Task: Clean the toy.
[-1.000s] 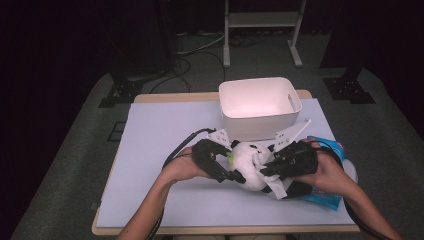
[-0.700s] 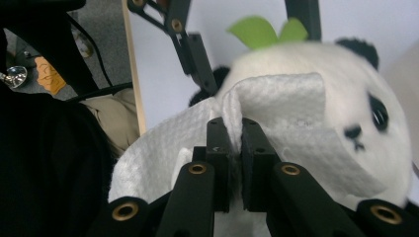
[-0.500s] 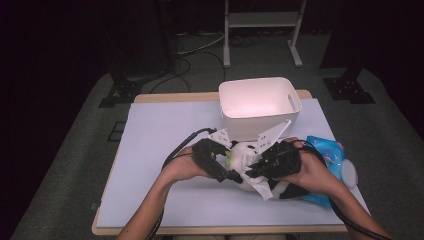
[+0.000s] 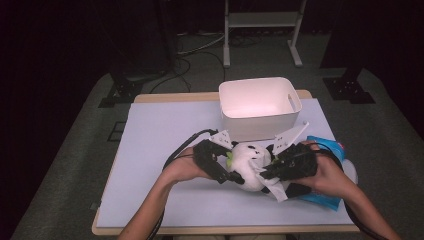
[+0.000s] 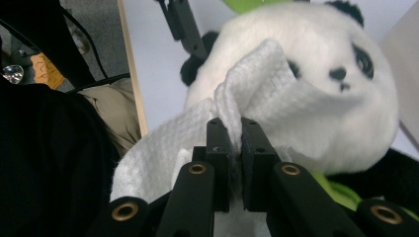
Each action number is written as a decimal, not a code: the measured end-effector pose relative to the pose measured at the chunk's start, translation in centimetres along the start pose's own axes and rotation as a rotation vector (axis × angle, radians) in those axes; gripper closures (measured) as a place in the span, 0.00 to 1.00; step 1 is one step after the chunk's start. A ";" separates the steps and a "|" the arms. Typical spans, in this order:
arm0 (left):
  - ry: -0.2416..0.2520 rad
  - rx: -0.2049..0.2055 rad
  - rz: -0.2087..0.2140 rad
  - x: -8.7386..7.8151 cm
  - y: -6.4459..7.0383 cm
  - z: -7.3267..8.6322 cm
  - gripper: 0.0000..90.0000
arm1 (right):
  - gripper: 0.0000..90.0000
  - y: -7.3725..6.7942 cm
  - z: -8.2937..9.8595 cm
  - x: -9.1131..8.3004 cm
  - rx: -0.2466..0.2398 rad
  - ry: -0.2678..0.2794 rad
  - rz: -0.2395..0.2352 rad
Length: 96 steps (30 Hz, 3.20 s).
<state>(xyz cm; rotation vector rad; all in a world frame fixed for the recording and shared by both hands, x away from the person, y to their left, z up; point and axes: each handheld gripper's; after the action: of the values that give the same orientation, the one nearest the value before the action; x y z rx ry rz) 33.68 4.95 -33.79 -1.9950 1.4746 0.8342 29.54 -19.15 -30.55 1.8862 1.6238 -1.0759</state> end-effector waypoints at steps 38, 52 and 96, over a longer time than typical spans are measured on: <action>-0.016 -0.057 0.047 0.4 -0.4 1.1 0.18 | 0.93 4.2 -0.6 -0.4 0.091 0.006 -0.027; -0.005 -0.092 0.027 1.6 -0.7 2.4 0.23 | 0.92 0.9 -1.6 2.9 -0.015 -0.102 -0.026; 0.007 -0.145 0.088 1.2 0.0 5.8 0.16 | 0.92 0.5 0.8 4.2 0.028 -0.105 0.002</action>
<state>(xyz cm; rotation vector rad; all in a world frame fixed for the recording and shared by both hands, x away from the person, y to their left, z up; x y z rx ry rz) 32.92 8.32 -38.63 -2.0509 1.5549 0.9978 29.89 -17.24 -34.36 1.8164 1.5559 -1.1823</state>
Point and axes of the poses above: each handheld gripper's, and its own axes: x roughly forward along the jaws, z roughly out of its underside, y roughly to its right, and after that the axes turned 7 degrees about -z, right-handed
